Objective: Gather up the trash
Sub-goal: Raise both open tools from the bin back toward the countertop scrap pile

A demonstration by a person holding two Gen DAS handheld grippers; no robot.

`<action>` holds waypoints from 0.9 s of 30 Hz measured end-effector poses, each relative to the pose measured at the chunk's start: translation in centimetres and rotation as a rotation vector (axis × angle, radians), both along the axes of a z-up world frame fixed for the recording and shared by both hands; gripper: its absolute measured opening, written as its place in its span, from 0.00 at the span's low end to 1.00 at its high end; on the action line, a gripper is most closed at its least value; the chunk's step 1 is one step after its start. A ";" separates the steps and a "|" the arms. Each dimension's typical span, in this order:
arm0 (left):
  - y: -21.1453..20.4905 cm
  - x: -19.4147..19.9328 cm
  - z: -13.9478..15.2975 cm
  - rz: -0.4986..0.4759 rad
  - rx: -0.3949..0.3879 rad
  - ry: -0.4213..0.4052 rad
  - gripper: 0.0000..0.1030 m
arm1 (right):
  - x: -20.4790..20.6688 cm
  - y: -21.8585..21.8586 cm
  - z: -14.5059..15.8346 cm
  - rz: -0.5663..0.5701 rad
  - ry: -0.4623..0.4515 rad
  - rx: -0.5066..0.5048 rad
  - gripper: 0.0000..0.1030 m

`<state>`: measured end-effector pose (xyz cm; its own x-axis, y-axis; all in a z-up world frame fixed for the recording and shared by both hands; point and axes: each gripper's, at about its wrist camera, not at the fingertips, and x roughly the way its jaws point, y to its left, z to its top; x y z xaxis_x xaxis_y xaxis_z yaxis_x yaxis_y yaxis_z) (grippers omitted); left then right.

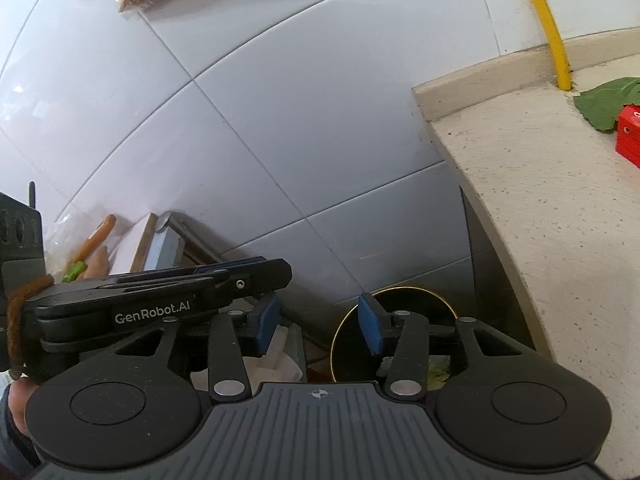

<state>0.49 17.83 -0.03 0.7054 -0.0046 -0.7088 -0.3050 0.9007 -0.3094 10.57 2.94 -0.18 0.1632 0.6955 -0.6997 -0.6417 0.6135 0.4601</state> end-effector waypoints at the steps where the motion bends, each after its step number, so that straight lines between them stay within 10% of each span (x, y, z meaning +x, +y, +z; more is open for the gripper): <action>1: 0.0 0.0 0.0 -0.002 0.002 0.000 0.15 | 0.0 0.0 0.1 -0.004 -0.002 0.001 0.52; 27: -4.8 2.8 2.1 -0.095 0.059 -0.018 0.21 | 1.2 -5.4 1.9 -0.121 -0.050 0.036 0.59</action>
